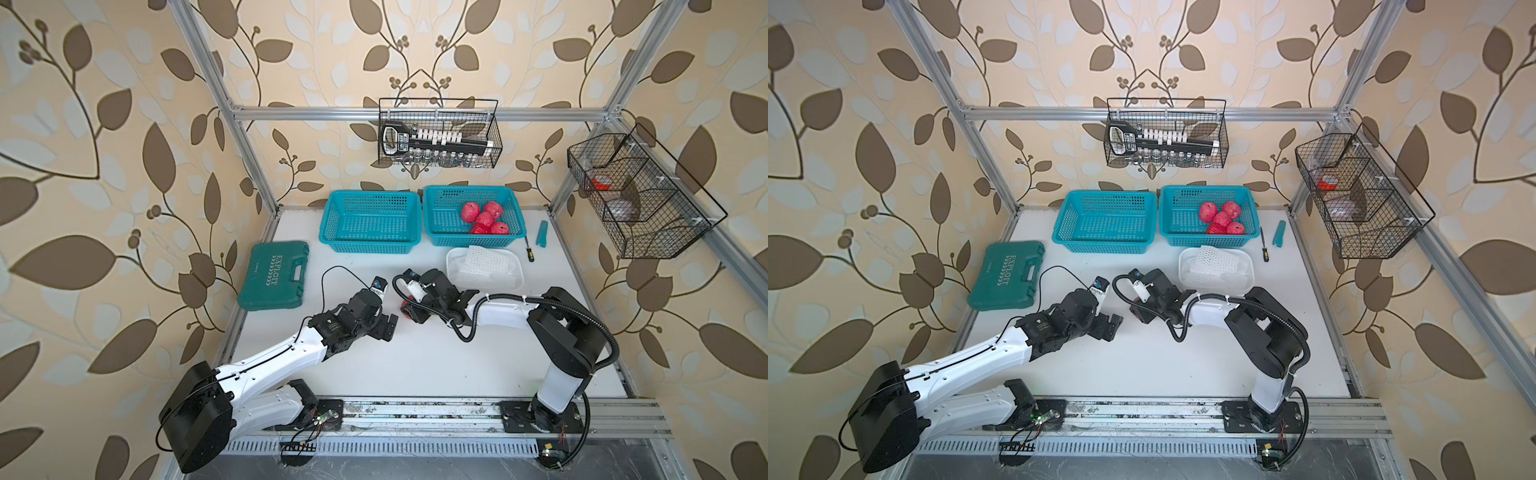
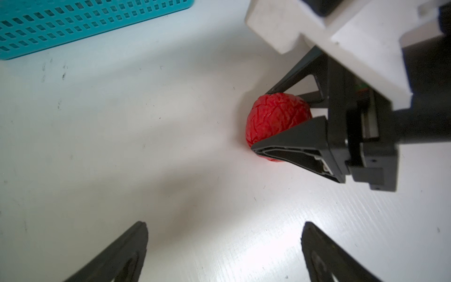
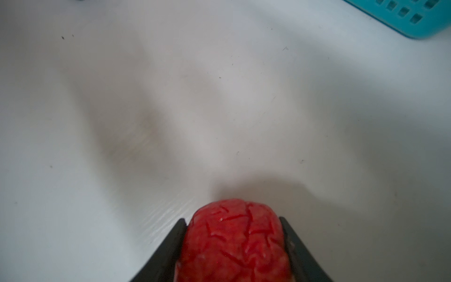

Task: Remove foam nets from apples
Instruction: Pick up the apple from the center of the board, then place the apple in the basket.

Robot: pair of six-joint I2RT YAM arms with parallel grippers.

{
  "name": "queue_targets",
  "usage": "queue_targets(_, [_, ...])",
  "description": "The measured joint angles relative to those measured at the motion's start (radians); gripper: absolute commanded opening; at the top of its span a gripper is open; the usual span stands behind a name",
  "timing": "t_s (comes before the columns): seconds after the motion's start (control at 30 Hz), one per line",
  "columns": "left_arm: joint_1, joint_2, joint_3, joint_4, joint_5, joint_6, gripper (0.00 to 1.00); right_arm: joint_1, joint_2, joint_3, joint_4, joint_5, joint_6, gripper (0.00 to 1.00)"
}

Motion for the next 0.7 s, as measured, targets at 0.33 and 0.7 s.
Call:
queue_targets(0.33, [0.000,0.102,0.071,0.116,-0.015,0.084,0.99,-0.200,-0.083,0.073,0.005,-0.134,0.087,0.37])
queue_targets(0.7, [0.006,0.436,0.492,0.143,0.113,0.183,0.99,-0.626,0.075,0.444,0.002,-0.041,0.232,0.37])
